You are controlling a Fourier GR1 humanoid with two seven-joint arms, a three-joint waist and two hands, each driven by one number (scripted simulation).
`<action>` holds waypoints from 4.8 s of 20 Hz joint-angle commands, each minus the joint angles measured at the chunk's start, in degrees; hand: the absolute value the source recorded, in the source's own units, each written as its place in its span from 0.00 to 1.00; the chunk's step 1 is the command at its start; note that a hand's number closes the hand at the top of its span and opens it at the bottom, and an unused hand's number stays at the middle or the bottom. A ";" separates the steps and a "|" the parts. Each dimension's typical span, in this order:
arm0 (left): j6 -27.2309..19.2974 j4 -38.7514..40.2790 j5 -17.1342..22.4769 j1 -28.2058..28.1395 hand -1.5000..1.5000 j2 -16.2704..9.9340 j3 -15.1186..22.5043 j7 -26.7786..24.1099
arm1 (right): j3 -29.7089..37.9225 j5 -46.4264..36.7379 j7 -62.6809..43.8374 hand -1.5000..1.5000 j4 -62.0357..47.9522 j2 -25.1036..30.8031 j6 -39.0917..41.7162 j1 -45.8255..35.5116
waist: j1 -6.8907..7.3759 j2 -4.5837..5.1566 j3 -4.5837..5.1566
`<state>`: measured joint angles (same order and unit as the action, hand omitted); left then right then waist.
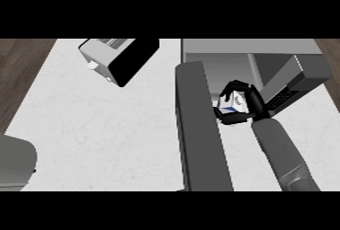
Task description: Pick up the milk, place it into the microwave and close the microwave
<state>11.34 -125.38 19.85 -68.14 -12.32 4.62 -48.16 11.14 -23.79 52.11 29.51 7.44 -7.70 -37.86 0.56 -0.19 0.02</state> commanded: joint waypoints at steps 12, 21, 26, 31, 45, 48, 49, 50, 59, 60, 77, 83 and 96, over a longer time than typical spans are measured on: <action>2.55 2.91 3.69 6.23 0.00 -1.47 -5.86 3.30 | 2.28 -2.60 -11.99 1.00 -12.81 1.22 -10.39 -17.04 | 2.94 1.36 -0.13; 1.83 5.41 3.09 11.71 0.00 -1.93 -5.10 6.08 | 6.72 -1.39 -19.68 1.00 -17.95 4.83 -21.35 -21.67 | 5.60 2.95 -0.23; 1.43 5.89 2.54 14.04 0.00 -2.77 -5.59 7.55 | 7.62 -1.24 -14.54 0.00 -18.02 3.51 -27.33 -19.90 | 6.11 3.32 -0.30; 1.11 7.95 0.37 17.51 0.00 -2.73 -5.15 7.05 | 4.97 -4.45 -16.33 0.00 -21.46 5.10 -25.75 -21.81 | 7.05 3.64 -0.24; 0.78 7.54 -2.54 22.08 0.00 -2.25 0.63 12.42 | 9.49 0.73 -8.28 0.00 -22.35 4.02 -10.72 -20.62 | 4.47 2.78 -0.29; 0.33 4.17 -2.78 20.65 0.00 -2.09 1.38 13.80 | 10.53 1.95 -3.90 0.00 -21.77 3.63 -8.65 -17.84 | 3.66 2.17 -0.30; 1.42 7.67 -4.85 20.66 0.00 -1.31 3.40 11.59 | 10.84 2.39 -6.76 0.00 -22.25 2.81 -6.95 -20.75 | 4.14 2.01 -0.22; -0.16 6.17 -6.84 20.96 0.00 -0.08 5.52 12.60 | 11.43 3.07 -4.65 0.00 -21.96 2.66 -6.33 -18.99 | 3.54 1.91 -0.26; -3.96 4.91 -14.43 25.24 0.00 2.55 11.10 16.73 | 10.66 3.97 -0.21 0.00 -20.73 -0.21 0.31 -13.12 | 0.76 0.64 -0.10; -2.61 4.70 -14.05 22.69 0.00 1.40 9.67 13.90 | 10.92 4.38 1.58 0.00 -20.32 4.83 4.77 -10.35 | 0.66 0.49 -0.09; -5.70 10.49 -22.76 42.22 1.00 4.87 18.63 33.19 | 5.88 8.08 4.93 0.00 -3.06 -0.87 17.46 10.71 | -2.98 -0.54 0.12; -8.18 14.87 -27.43 50.40 1.00 9.20 22.59 40.50 | 4.31 10.81 2.05 0.00 12.10 2.01 22.11 22.57 | -3.13 -0.43 0.11; -0.36 43.04 -33.11 74.47 1.00 11.73 23.78 43.95 | 4.95 16.92 -4.37 0.00 39.42 5.71 25.34 43.84 | -3.17 0.18 0.10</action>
<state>8.53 -91.49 -11.01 0.50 -1.14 27.06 -3.72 15.36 -8.55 48.75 63.05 11.53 15.27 1.15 -2.74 -0.16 0.12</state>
